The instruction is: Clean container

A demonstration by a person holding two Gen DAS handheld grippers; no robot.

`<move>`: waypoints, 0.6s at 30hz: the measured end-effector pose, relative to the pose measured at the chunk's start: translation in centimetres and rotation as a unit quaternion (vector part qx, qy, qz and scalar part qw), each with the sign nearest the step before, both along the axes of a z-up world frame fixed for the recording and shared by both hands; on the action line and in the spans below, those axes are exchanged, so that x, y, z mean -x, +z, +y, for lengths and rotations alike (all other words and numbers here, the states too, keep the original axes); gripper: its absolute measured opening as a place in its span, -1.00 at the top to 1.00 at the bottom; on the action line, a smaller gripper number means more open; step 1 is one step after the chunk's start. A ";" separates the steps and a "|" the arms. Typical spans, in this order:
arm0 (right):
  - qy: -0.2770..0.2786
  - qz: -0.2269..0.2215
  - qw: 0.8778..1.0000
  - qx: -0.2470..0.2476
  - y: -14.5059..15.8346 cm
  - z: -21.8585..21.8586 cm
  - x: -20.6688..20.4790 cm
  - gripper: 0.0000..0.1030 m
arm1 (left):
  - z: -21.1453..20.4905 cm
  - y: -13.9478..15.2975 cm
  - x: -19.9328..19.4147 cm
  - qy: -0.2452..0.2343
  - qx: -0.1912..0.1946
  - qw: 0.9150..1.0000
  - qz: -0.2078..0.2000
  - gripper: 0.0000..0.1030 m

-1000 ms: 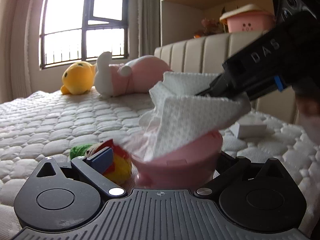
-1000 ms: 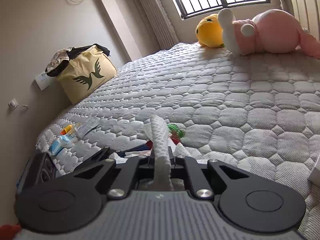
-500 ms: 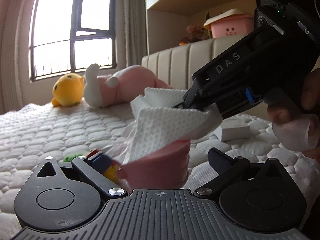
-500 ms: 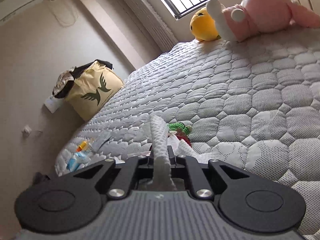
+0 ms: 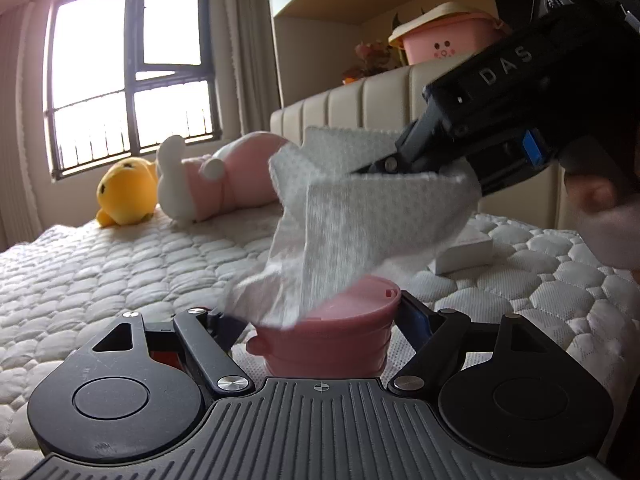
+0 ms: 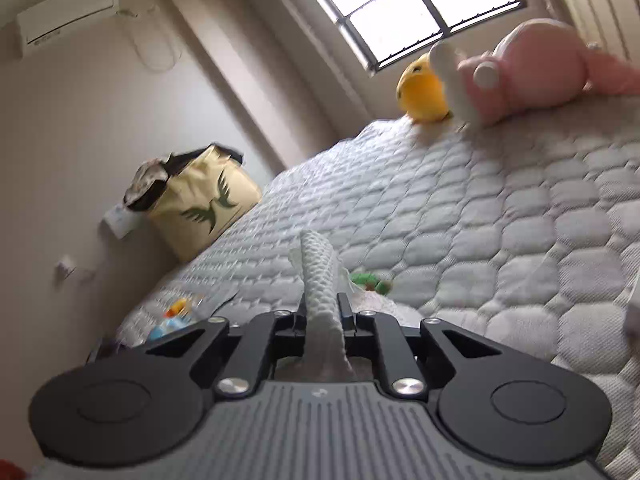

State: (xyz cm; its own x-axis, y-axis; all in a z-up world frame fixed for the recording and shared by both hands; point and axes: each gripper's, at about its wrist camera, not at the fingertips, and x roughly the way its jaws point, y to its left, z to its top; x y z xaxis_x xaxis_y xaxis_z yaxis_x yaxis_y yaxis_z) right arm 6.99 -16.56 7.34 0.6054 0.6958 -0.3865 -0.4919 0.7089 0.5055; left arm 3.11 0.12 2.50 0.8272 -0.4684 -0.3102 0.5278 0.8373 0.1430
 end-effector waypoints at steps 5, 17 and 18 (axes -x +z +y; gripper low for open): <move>-0.048 0.001 0.998 0.042 -1.2 -0.6 -0.5 0.75 | 0.6 -0.1 0.3 0.005 -0.008 1.000 0.003 -0.64; -0.126 0.068 0.989 0.016 -4.3 -2.5 -2.8 0.77 | 3.0 -0.7 -0.4 0.020 0.017 0.999 0.047 -0.72; -0.130 0.067 0.989 0.018 -4.4 -2.6 -2.8 0.75 | 3.0 -0.7 -0.4 0.019 0.016 0.998 0.049 -0.72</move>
